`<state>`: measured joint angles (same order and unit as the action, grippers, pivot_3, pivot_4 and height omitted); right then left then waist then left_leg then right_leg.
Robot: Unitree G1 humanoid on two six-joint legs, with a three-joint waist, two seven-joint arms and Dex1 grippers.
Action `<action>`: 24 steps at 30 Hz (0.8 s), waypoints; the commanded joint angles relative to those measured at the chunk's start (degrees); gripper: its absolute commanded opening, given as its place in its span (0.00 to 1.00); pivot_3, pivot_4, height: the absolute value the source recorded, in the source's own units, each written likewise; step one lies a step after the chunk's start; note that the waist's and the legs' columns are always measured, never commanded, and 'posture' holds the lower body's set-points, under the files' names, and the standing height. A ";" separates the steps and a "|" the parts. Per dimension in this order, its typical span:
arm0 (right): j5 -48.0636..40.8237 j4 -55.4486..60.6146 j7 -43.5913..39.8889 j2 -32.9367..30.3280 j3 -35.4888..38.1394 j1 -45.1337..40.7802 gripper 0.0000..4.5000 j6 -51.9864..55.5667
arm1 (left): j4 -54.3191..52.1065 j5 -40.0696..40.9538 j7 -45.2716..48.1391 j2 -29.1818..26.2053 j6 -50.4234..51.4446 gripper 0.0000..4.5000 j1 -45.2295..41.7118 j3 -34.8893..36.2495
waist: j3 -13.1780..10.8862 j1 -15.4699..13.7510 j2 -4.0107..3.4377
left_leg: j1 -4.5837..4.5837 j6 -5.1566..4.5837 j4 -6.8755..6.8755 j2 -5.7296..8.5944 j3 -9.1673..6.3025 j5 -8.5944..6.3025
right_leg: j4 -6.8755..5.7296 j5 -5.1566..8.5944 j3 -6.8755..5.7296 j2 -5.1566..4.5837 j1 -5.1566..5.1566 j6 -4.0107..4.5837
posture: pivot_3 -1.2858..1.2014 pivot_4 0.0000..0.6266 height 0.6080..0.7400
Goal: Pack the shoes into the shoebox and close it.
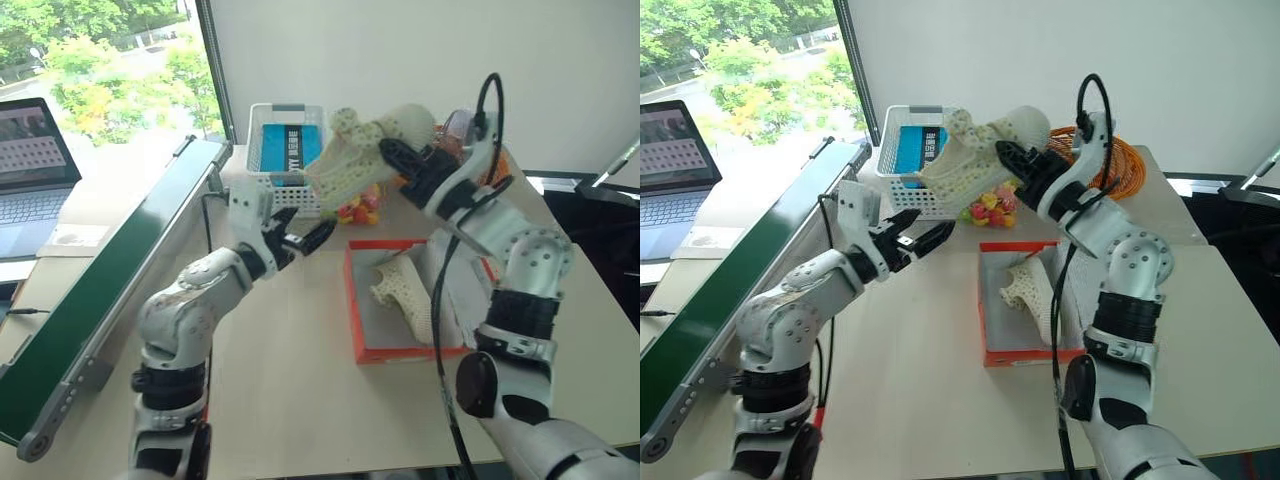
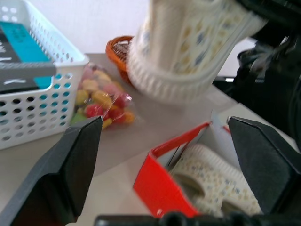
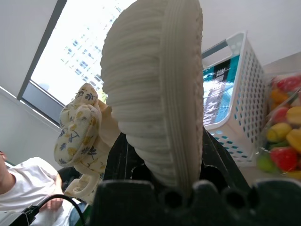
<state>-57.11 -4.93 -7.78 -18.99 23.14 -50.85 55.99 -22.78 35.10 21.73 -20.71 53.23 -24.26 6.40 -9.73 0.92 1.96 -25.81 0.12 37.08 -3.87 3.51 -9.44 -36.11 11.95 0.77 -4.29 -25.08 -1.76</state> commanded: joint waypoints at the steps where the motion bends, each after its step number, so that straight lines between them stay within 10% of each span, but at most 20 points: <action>1: -0.02 -0.78 -6.09 -5.29 -0.84 -4.65 0.11 0.89 | -0.90 1.04 4.16 -3.69 -1.05 1.00 1.15 0.80 | 0.00 -0.03 0.00 | 0.00 0.00 -0.01 0.00 0.00 0.00 | 0.01 0.01 0.00 0.00 0.00 0.01 | 0.52 0.24 1.00; 8: 6.67 -8.05 -42.30 -27.18 -20.38 -8.12 0.11 7.67 | -2.67 0.81 10.19 -7.73 -3.36 1.00 3.95 -2.54 | -0.01 -0.29 -0.01 | -0.02 -0.01 -0.08 0.01 0.01 -0.02 | 0.17 0.05 -0.01 -0.04 0.03 0.03 | 0.52 0.24 1.00; 24: 32.00 -27.18 -80.96 -27.23 -44.34 -8.68 0.11 -11.30 | -10.41 1.25 16.57 -13.13 -4.50 1.00 11.02 -8.21 | -0.02 -0.24 -0.03 | 0.00 -0.01 -0.01 0.01 0.04 -0.02 | 0.05 0.08 0.08 0.00 -0.08 0.06 | 0.52 0.24 1.00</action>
<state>-26.98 -29.90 -86.30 -46.47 -21.55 -59.18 47.69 -30.97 36.13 38.29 -33.97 50.10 -13.12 -1.49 -9.75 0.69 1.94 -25.81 0.11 37.07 -3.85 3.55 -9.47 -36.06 12.02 0.85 -4.28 -25.16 -1.71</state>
